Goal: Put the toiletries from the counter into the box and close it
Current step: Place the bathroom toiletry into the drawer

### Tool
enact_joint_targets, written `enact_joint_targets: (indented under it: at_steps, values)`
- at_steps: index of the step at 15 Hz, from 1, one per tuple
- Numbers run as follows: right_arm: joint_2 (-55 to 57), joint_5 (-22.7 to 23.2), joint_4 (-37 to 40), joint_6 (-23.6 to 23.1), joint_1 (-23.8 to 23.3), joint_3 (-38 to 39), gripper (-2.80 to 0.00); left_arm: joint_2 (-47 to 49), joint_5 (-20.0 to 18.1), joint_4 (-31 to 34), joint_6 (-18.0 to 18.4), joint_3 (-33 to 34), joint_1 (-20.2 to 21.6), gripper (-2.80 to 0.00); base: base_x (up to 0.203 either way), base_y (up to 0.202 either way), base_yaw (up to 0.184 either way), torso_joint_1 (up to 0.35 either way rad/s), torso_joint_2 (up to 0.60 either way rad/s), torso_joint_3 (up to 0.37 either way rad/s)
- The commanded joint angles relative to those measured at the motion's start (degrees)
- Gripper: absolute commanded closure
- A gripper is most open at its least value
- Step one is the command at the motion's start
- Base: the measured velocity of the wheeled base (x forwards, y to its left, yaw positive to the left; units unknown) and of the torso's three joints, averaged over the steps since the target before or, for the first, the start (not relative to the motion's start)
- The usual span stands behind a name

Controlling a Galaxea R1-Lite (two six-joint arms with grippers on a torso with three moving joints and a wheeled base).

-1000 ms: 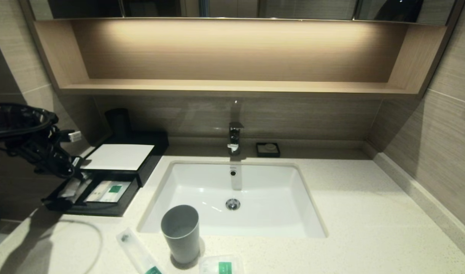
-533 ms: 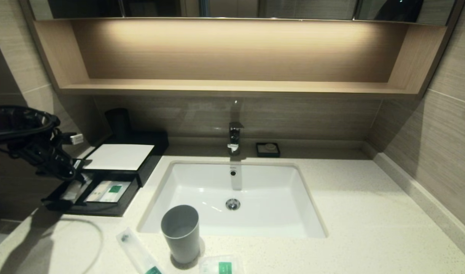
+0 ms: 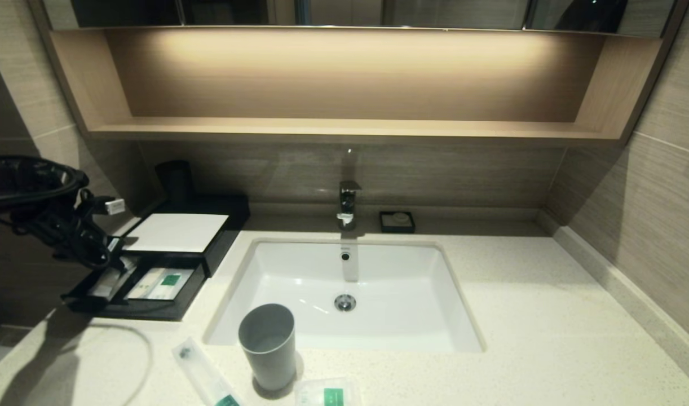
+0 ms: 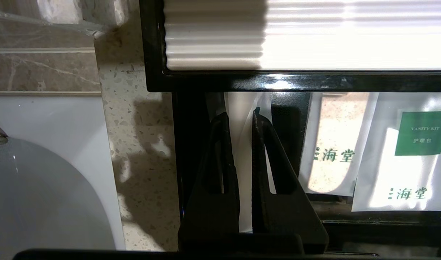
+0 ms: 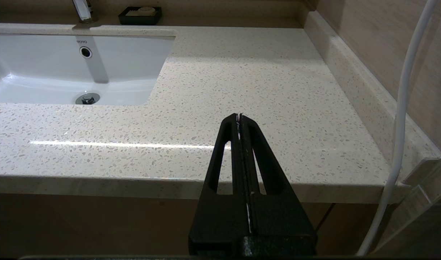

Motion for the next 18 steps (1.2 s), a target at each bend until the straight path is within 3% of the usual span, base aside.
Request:
enact_joint_targets:
  at_steps: [1, 13, 18]
  values:
    - [0.05, 0.02, 0.0, -0.01, 0.01, 0.09, 0.0, -0.6, -0.13, 0.37, 0.02, -0.01, 0.02, -2.8, 0.0, 0.0, 0.0, 0.0, 0.0, 0.0]
    - [0.05, 0.09, 0.0, -0.01, 0.01, 0.09, 0.0, -4.27, -0.38, 3.33, -0.07, 0.6, 0.02, -2.8, 0.0, 0.0, 0.0, 0.0, 0.0, 0.0]
    - [0.05, 0.02, 0.0, 0.06, 0.01, 0.09, 0.0, -6.21, -2.88, 5.87, -0.16, 0.58, -0.24, -2.8, 0.0, 0.0, 0.0, 0.0, 0.0, 0.0]
